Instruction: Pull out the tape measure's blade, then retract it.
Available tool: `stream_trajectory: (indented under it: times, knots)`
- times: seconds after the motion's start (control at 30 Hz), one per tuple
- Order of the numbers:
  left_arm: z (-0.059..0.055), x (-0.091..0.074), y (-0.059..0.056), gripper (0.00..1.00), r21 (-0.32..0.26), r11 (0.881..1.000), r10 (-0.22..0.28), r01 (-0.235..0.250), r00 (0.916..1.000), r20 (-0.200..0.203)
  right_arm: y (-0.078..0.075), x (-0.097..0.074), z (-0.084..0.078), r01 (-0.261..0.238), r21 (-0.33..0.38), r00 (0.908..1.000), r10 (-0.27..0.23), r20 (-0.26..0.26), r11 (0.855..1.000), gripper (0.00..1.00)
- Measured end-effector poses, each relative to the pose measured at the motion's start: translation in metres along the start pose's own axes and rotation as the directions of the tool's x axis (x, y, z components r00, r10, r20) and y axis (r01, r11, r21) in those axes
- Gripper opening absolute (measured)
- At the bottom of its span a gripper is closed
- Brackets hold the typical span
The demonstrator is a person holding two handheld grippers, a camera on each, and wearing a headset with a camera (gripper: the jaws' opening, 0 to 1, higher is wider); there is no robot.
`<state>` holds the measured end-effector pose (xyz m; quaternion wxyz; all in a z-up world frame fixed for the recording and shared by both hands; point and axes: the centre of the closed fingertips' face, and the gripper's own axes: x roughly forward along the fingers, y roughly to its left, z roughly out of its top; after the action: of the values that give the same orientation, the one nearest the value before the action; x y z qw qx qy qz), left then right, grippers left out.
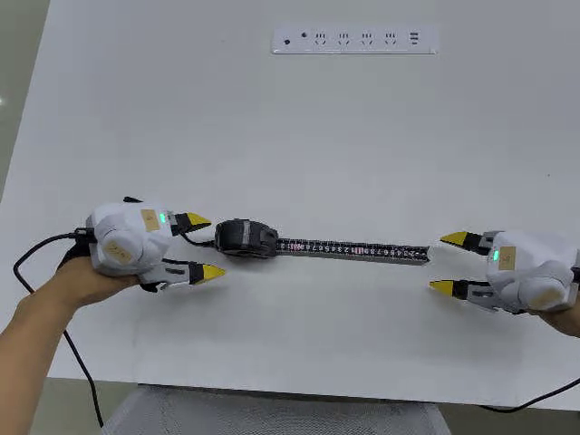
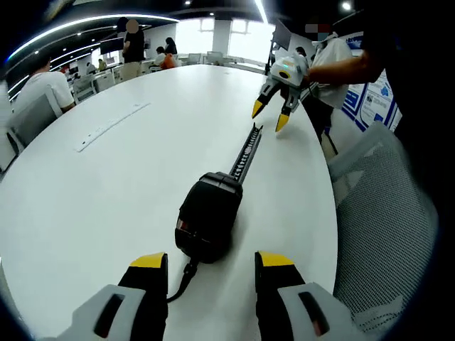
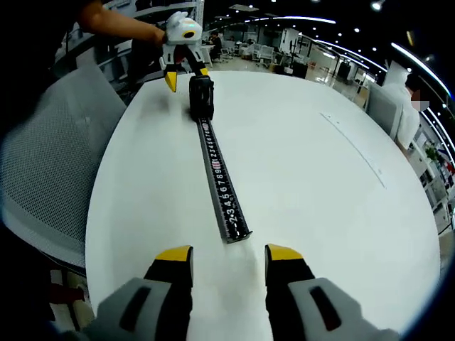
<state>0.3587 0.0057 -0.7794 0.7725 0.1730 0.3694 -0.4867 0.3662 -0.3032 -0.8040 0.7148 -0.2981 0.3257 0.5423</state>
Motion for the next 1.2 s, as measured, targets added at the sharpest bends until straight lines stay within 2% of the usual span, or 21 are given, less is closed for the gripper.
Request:
stream_trajectory:
  times: [0.17,0.23,0.4,0.47,0.53,0.63,0.73,0.83,0.9,0.97,1.03,1.2]
  knots:
    - [-0.001,-0.006,-0.01,0.51,-0.102,0.994,0.052,-0.044,0.9954,0.08,0.006,-0.008,0.002,0.037,0.076,0.9985,-0.04,0.037,0.996,0.44]
    - [-0.002,-0.008,-0.014,0.53,-0.126,0.99,0.072,-0.059,0.9925,0.099,0.008,-0.011,0.002,0.049,0.101,0.9975,-0.054,0.045,0.994,0.46]
    - [-0.001,-0.015,-0.023,0.59,-0.175,0.978,0.139,-0.113,0.9793,0.147,0.011,-0.02,0.003,0.1,0.17,0.9905,-0.114,0.076,0.98,0.51]
    - [-0.002,-0.016,-0.029,0.59,-0.184,0.975,0.157,-0.128,0.9759,0.152,0.015,-0.024,0.006,0.119,0.206,0.9857,-0.14,0.093,0.971,0.53]
    - [-0.003,-0.016,-0.035,0.61,-0.215,0.967,0.177,-0.139,0.9697,0.168,0.018,-0.026,0.009,0.128,0.269,0.9787,-0.165,0.122,0.955,0.56]
    - [-0.006,-0.015,-0.047,0.62,-0.241,0.961,0.182,-0.137,0.9671,0.177,0.026,-0.028,0.009,0.143,0.286,0.9744,-0.186,0.127,0.948,0.61]
    - [-0.007,-0.014,-0.057,0.65,-0.261,0.954,0.2,-0.149,0.9628,0.182,0.034,-0.03,0.011,0.156,0.321,0.9682,-0.209,0.138,0.934,0.64]
    - [-0.006,-0.016,-0.065,0.69,-0.273,0.947,0.227,-0.17,0.9547,0.192,0.042,-0.033,0.012,0.169,0.349,0.9606,-0.234,0.15,0.922,0.68]
    - [-0.005,-0.019,-0.067,0.72,-0.287,0.94,0.247,-0.186,0.9501,0.191,0.045,-0.035,0.014,0.175,0.357,0.9576,-0.243,0.156,0.918,0.71]
    - [-0.004,-0.024,-0.068,0.75,-0.299,0.932,0.271,-0.206,0.9427,0.195,0.047,-0.039,0.018,0.18,0.377,0.9513,-0.258,0.169,0.908,0.73]
    - [-0.003,-0.027,-0.07,0.79,-0.313,0.924,0.29,-0.219,0.9349,0.204,0.049,-0.04,0.021,0.178,0.392,0.9493,-0.262,0.173,0.903,0.75]
    - [-0.005,-0.028,-0.073,0.88,-0.309,0.921,0.305,-0.238,0.9332,0.19,0.054,-0.04,0.029,0.175,0.399,0.9463,-0.266,0.184,0.9,0.82]
